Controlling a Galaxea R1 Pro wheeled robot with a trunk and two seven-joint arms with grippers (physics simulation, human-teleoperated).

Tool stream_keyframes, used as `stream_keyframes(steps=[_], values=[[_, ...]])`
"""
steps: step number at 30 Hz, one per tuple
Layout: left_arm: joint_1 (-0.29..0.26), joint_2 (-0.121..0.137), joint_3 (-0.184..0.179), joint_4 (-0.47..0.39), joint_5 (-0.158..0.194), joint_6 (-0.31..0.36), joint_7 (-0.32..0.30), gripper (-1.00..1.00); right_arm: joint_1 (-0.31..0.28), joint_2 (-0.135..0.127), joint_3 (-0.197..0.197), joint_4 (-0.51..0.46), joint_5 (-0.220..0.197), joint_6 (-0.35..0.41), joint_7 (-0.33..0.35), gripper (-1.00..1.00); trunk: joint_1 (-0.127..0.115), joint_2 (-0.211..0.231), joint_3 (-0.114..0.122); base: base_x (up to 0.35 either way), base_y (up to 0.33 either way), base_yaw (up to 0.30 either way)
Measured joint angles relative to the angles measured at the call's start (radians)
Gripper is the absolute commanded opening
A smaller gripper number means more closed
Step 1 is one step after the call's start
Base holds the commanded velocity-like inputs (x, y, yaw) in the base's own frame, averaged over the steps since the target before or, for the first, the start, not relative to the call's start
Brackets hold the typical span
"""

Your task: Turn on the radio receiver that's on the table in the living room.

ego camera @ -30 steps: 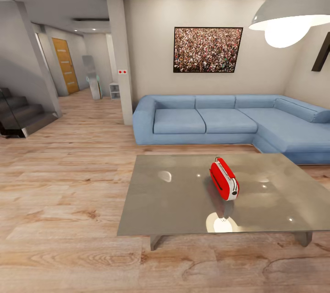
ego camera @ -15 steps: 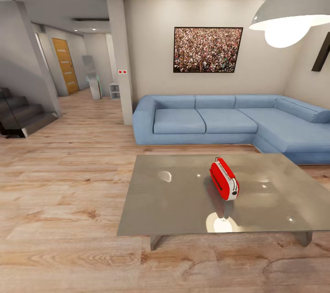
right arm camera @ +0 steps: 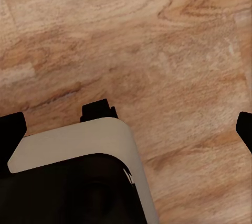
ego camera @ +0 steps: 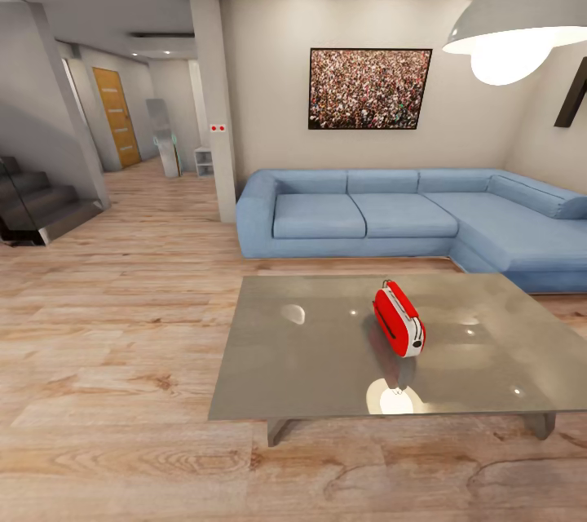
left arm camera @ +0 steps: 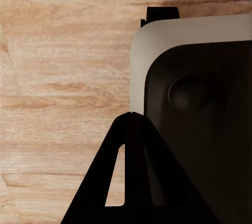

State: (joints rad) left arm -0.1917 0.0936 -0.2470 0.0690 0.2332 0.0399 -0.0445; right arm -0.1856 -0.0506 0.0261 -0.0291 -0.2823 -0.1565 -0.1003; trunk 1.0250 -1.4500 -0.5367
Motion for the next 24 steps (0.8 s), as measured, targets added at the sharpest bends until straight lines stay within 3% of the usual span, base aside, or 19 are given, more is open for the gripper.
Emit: stream_keyframes(steps=[24], values=[[0.0, 0.0, 0.0, 0.0, 0.0, 0.0, 0.0, -1.0, 0.0, 0.0, 0.0, 0.0, 0.0, 0.0, 0.0, 1.0, 0.0, 0.0, 0.0, 0.0, 0.0, 0.0]])
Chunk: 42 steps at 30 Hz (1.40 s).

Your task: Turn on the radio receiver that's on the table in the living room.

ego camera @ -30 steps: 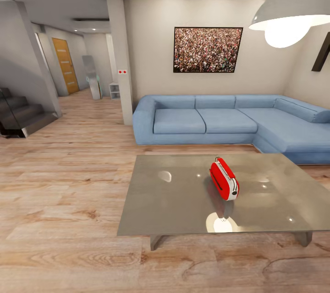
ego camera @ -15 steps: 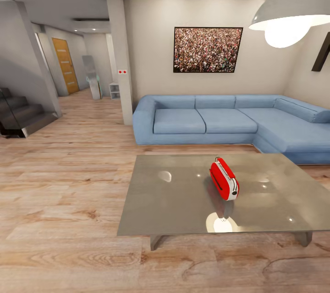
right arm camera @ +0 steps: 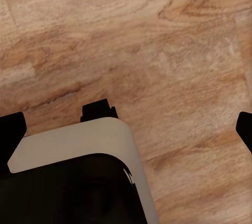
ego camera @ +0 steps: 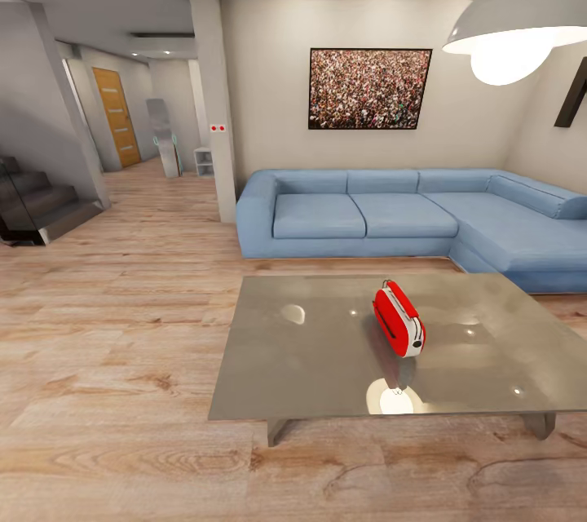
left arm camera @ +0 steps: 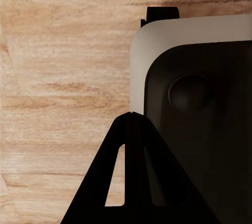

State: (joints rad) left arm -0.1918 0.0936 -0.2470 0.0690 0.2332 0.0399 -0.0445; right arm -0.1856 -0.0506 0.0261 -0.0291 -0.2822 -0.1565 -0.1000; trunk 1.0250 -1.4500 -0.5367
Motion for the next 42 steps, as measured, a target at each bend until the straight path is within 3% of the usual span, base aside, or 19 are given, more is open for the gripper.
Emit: stream_keyframes(steps=[42], values=[[0.0, 0.0, 0.0, 0.0, 0.0, 0.0, 0.0, -1.0, 0.0, 0.0, 0.0, 0.0, 0.0, 0.0, 0.0, 1.0, 0.0, 0.0, 0.0, 0.0, 0.0, 0.0]])
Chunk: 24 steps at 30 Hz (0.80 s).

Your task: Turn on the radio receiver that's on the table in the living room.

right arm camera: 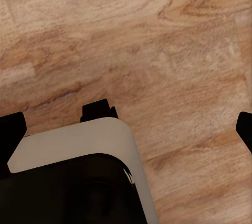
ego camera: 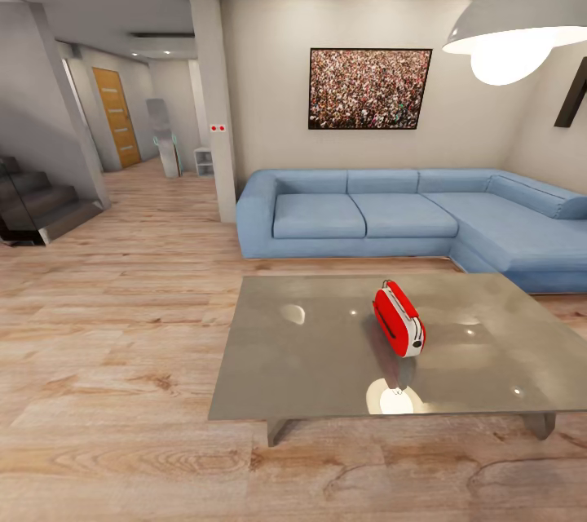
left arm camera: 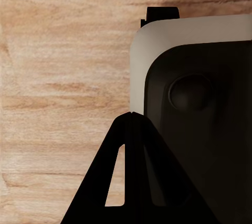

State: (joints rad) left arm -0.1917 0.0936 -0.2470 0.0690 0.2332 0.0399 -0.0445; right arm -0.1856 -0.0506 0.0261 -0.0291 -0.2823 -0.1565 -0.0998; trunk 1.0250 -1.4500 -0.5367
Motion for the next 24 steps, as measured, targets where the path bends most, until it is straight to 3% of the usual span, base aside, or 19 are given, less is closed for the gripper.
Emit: stream_keyframes(steps=[24], values=[[0.0, 0.0, 0.0, 0.0, 0.0, 0.0, 0.0, -1.0, 0.0, 0.0, 0.0, 0.0, 0.0, 0.0, 0.0, 1.0, 0.0, 0.0, 0.0, 0.0, 0.0, 0.0]])
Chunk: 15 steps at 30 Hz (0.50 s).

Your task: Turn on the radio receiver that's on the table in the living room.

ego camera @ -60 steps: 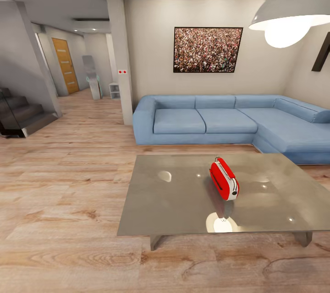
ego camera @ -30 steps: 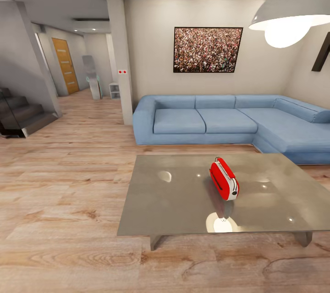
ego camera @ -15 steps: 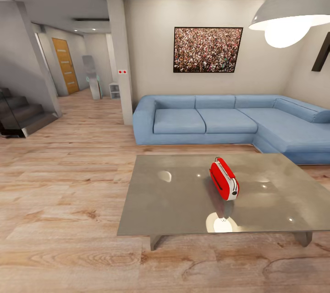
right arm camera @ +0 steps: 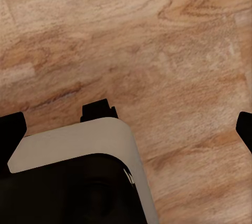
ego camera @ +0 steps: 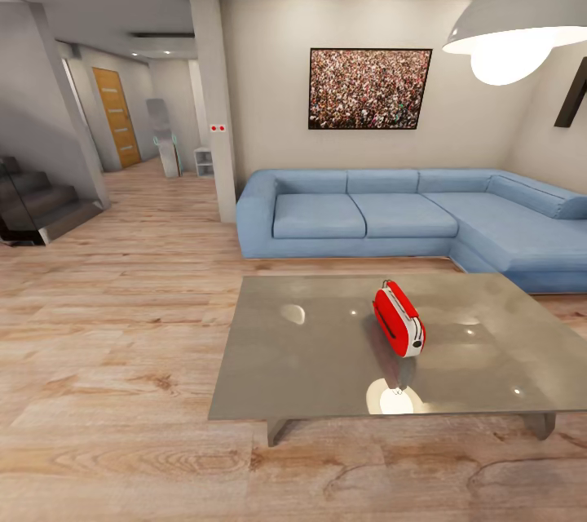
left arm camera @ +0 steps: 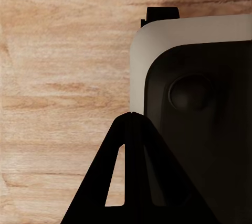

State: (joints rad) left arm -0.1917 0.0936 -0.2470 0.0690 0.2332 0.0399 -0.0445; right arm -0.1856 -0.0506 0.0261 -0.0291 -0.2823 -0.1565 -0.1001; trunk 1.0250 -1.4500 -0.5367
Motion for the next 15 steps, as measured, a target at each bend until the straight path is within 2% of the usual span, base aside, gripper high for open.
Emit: stream_keyframes(steps=[15], values=[[0.0, 0.0, 0.0, 0.0, 0.0, 0.0, 0.0, -1.0, 0.0, 0.0, 0.0, 0.0, 0.0, 0.0, 0.0, 1.0, 0.0, 0.0, 0.0, 0.0, 0.0, 0.0]])
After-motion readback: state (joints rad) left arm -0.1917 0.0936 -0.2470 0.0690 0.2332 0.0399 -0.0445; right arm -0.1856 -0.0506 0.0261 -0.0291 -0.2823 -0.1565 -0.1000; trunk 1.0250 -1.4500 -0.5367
